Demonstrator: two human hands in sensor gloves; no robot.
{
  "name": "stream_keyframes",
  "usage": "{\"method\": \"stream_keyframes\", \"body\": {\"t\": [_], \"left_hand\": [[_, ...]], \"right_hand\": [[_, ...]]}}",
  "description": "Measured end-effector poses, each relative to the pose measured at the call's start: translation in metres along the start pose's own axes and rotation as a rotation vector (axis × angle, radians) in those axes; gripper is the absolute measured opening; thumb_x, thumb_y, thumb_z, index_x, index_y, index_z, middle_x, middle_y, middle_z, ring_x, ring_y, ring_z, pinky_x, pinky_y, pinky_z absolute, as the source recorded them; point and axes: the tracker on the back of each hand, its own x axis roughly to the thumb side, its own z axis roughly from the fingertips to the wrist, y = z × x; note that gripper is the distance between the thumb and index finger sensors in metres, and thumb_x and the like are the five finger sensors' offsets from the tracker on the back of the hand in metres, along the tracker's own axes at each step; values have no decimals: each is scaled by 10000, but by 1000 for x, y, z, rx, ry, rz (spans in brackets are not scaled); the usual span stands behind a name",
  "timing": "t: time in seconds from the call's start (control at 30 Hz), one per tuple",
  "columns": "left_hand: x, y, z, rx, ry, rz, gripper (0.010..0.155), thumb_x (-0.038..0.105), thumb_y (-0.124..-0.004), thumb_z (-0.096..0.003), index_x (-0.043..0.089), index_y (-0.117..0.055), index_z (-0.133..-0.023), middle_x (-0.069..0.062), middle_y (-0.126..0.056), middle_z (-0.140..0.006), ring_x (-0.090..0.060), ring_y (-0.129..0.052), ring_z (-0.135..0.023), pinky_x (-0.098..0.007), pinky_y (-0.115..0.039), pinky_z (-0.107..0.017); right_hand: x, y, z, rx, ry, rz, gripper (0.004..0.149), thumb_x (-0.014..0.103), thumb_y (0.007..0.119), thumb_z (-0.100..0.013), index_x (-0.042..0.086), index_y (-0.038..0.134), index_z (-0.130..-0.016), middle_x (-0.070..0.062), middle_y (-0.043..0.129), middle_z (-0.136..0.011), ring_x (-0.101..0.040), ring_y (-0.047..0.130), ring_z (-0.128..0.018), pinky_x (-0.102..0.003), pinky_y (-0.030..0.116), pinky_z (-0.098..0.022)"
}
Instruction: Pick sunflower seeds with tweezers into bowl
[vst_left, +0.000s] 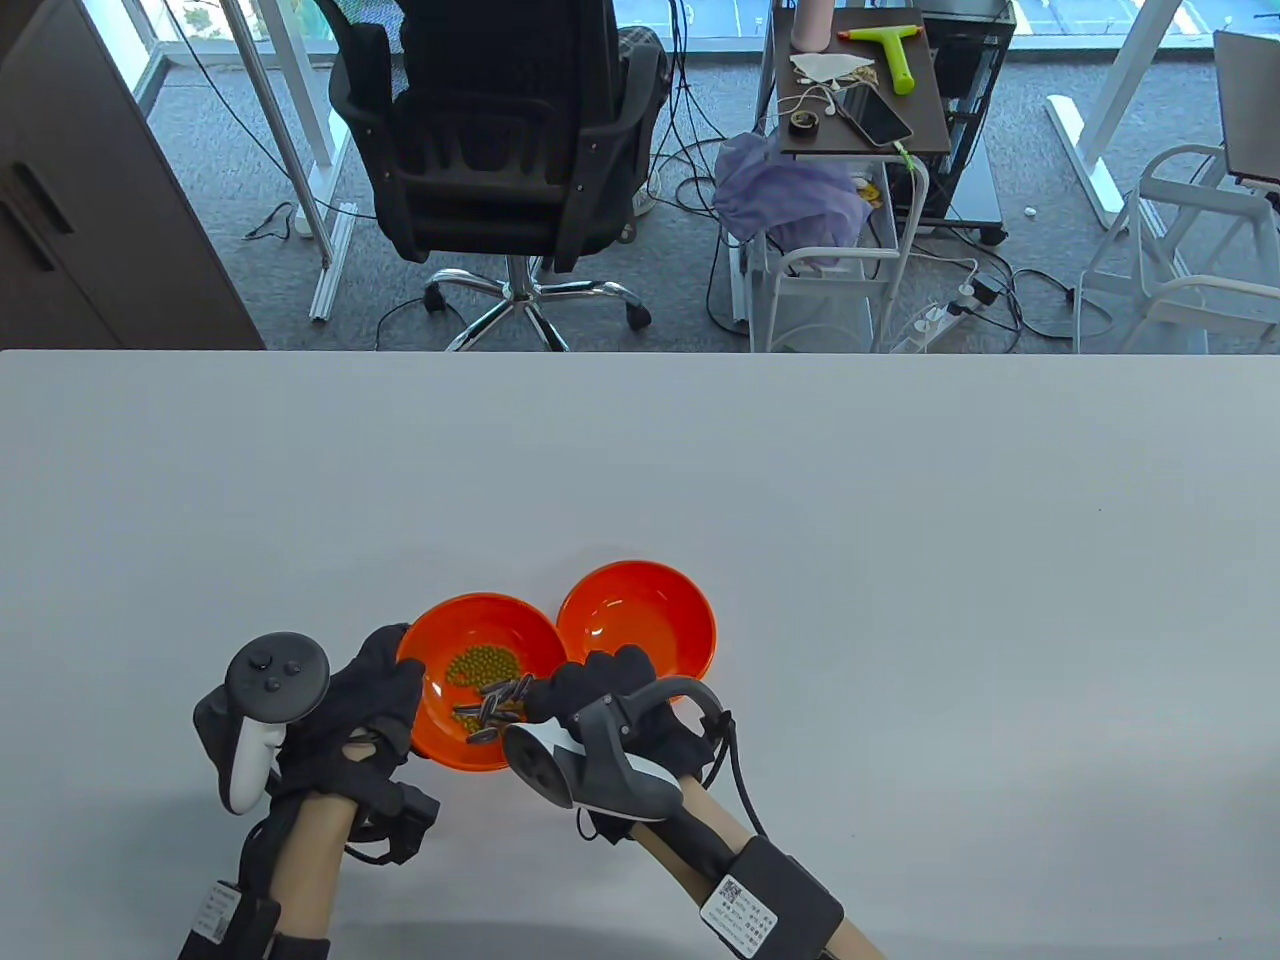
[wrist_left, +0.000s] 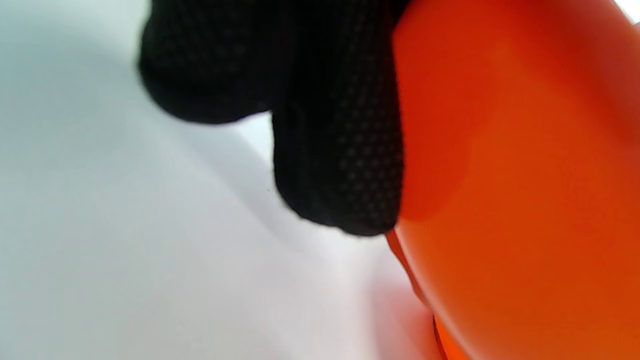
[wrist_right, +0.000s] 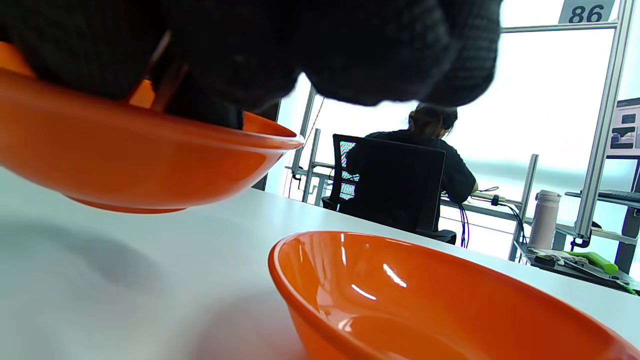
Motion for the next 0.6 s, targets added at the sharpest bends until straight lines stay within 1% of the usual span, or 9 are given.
{"method": "stream_keyframes", "body": {"t": [0.2, 0.33, 0.47, 0.6], "left_hand": [[0, -2, 0, -13, 5, -4, 519, 368, -721, -482, 197, -716, -971, -86, -986, -715, -160, -1175, -233, -320, -988, -205], [0, -1, 0, -14, 10, -2, 518, 368, -721, -481, 197, -719, -970, -83, -989, -712, -157, -1175, -230, -319, -988, -203], [-2, -2, -1, -15, 22, -9, 518, 367, -721, -482, 196, -719, -970, -83, -988, -712, -158, -1175, -231, -319, -988, -204], [-3, -2, -2, -17, 30, -17, 517, 368, -721, -482, 198, -721, -970, -80, -989, -713, -158, -1174, -232, -319, -987, -204]], "right_hand": [[-3, 0, -1, -2, 5, -36, 406, 523, 890, -289, 320, 1073, -590, 144, 967, -330, -124, 967, -254, -401, 868, -463], [-12, -4, -1, -22, 39, -82, 405, 522, 889, -290, 319, 1074, -589, 146, 967, -329, -122, 967, -254, -400, 869, -463], [-30, -13, -3, -62, 123, -137, 404, 521, 889, -291, 319, 1073, -589, 148, 966, -330, -120, 966, -252, -399, 869, -461], [-58, -19, -4, -95, 237, -167, 406, 521, 889, -294, 317, 1073, -593, 148, 965, -330, -119, 966, -252, -398, 869, -459]]}}
